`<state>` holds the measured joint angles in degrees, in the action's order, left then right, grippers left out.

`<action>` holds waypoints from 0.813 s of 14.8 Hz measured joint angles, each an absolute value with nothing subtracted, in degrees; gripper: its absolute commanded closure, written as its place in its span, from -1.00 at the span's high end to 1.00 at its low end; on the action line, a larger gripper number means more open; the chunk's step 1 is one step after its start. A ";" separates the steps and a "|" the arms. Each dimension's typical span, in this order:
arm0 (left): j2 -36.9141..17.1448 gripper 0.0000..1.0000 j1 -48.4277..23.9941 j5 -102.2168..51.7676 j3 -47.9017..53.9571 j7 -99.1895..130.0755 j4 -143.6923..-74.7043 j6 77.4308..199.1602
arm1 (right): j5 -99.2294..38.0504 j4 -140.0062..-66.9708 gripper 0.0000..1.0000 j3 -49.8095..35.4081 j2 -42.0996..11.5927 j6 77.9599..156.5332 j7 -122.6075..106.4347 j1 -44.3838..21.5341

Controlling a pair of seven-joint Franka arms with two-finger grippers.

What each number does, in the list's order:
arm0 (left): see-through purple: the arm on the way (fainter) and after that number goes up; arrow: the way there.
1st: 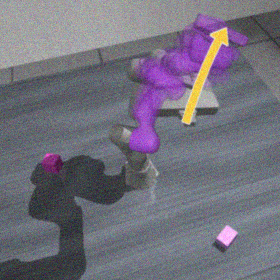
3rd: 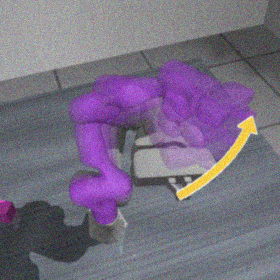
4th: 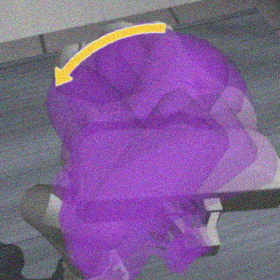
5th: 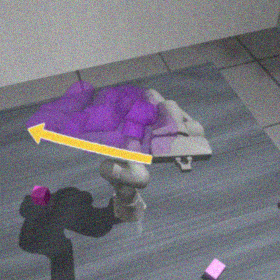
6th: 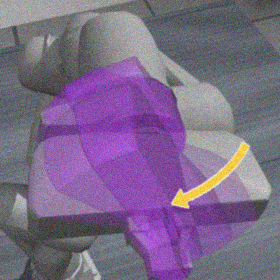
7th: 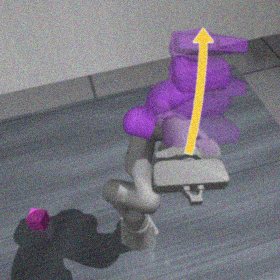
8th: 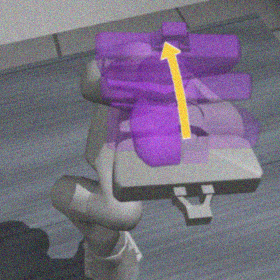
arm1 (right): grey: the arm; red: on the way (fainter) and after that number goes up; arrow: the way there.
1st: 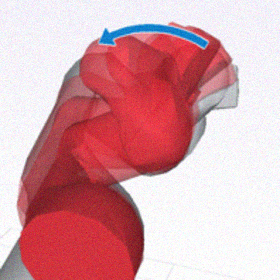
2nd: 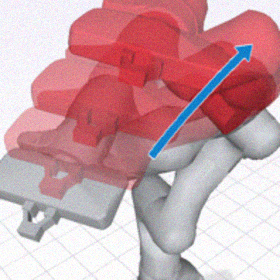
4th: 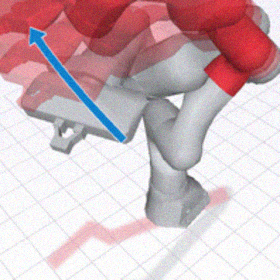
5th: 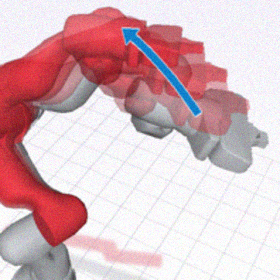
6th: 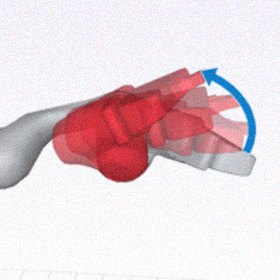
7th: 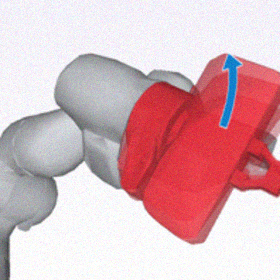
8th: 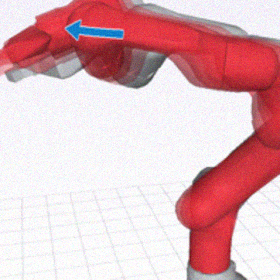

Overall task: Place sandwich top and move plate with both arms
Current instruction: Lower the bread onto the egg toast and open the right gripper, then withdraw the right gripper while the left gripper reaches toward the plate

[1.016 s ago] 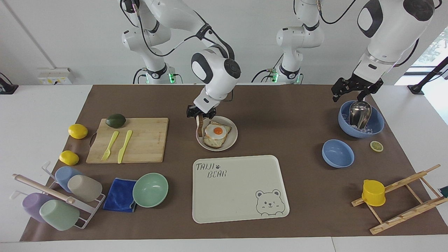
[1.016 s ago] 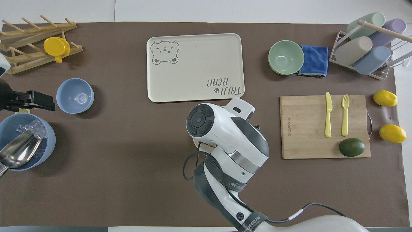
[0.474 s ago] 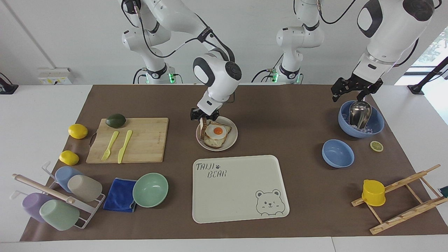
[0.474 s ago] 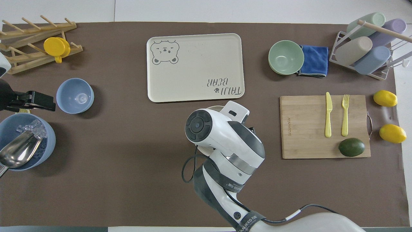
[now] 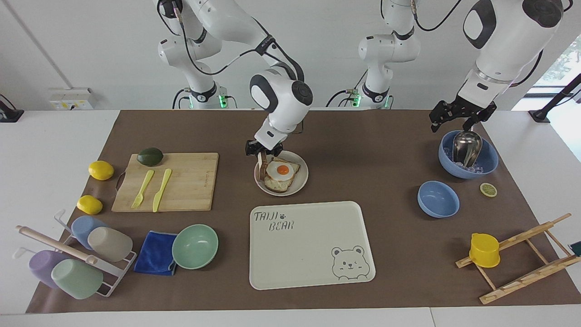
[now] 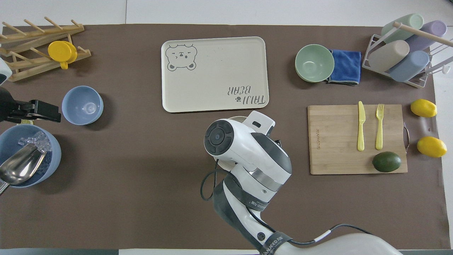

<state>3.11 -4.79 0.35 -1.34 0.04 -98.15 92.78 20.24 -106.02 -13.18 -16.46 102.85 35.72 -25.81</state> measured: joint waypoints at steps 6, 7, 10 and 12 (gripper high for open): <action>3.11 1.00 -4.79 0.35 -1.38 0.13 -98.16 92.74 | 16.57 -106.11 0.42 -13.42 -16.49 108.47 36.78 -25.88; 3.11 1.00 -4.79 0.35 -1.39 0.15 -98.16 92.74 | 16.16 -106.11 0.44 -13.42 -16.50 109.32 37.20 -25.88; 3.11 1.00 -4.79 0.35 -1.44 0.17 -98.17 92.72 | 12.60 -105.34 0.58 -13.41 -16.49 111.56 38.06 -25.81; 3.11 1.00 -4.79 0.35 -1.46 0.17 -98.17 92.69 | 9.32 -103.17 0.58 -13.40 -16.43 111.93 38.48 -25.31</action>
